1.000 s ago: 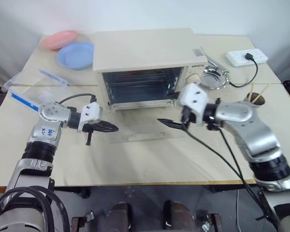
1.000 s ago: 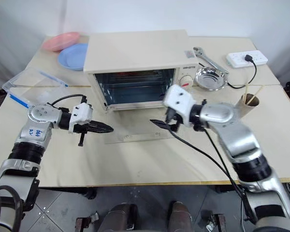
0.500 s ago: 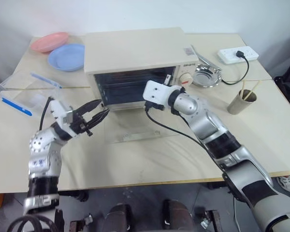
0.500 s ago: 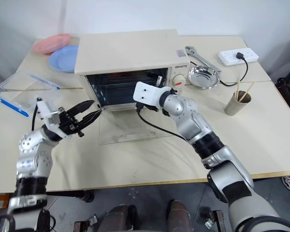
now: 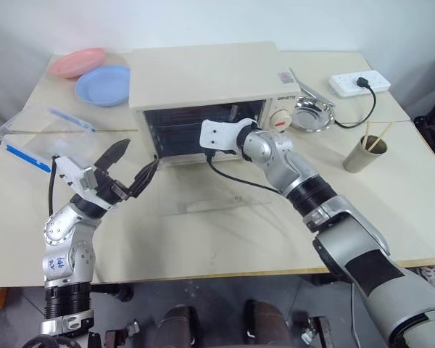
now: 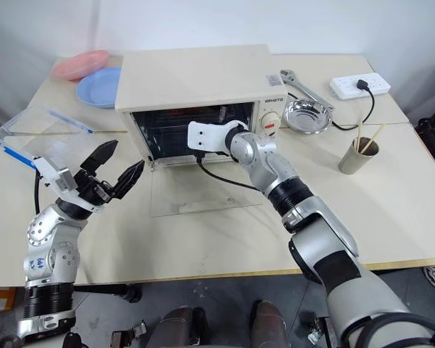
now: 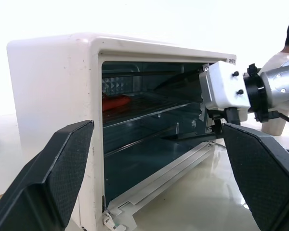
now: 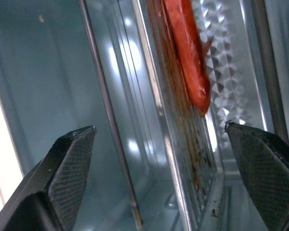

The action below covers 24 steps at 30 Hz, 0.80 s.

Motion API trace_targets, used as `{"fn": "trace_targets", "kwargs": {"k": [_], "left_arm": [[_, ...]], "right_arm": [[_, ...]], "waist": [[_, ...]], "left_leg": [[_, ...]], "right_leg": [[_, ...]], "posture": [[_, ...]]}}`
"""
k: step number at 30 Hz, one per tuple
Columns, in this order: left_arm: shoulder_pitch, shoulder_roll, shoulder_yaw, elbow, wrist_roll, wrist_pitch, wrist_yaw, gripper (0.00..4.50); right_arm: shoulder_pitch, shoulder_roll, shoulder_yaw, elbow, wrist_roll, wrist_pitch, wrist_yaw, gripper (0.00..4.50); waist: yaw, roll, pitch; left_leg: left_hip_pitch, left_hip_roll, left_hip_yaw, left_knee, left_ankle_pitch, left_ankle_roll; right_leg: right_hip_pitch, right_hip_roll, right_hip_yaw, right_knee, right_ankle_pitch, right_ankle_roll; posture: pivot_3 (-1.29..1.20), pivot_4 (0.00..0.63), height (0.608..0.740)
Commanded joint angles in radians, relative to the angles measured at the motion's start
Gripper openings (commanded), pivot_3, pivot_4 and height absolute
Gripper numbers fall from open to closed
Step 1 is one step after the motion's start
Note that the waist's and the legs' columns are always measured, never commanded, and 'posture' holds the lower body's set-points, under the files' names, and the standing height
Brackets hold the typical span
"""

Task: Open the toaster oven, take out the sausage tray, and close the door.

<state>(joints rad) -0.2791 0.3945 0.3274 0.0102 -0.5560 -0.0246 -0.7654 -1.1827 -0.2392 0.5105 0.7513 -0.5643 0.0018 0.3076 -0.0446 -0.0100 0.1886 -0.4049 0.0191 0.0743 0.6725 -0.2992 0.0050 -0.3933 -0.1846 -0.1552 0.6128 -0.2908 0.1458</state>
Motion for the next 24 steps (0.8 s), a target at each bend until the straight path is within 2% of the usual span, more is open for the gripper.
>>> {"fn": "trace_targets", "kwargs": {"k": [1,11,24], "left_arm": [[0.010,0.004,0.007,-0.056,-0.033,0.010,0.001,4.50],[-0.041,0.004,-0.024,-0.037,-0.043,0.039,-0.010,4.50],[-0.183,0.024,-0.035,0.106,-0.002,0.016,-0.030,4.50]], "right_arm": [[-0.028,0.010,0.009,-0.009,-0.034,0.002,-0.009,3.61],[0.028,-0.002,0.020,-0.107,-0.092,-0.018,0.000,0.05],[0.151,-0.033,0.013,-0.284,-0.136,-0.015,0.033,0.02]], "waist": [[-0.002,0.000,0.000],[-0.009,0.000,0.000],[-0.009,0.000,0.000]], "left_leg": [[0.000,0.000,0.000,0.000,0.000,0.000],[0.001,0.000,0.000,-0.002,0.000,-0.001],[0.002,0.000,-0.002,-0.007,0.001,-0.002]], "right_leg": [[0.000,0.000,0.000,0.000,0.000,0.000],[0.000,0.000,0.000,0.000,0.000,0.000],[0.000,0.001,-0.002,-0.001,0.000,0.000]], "posture": [[0.00,0.150,0.740],[0.00,0.150,0.740],[0.00,0.150,0.740]]}}
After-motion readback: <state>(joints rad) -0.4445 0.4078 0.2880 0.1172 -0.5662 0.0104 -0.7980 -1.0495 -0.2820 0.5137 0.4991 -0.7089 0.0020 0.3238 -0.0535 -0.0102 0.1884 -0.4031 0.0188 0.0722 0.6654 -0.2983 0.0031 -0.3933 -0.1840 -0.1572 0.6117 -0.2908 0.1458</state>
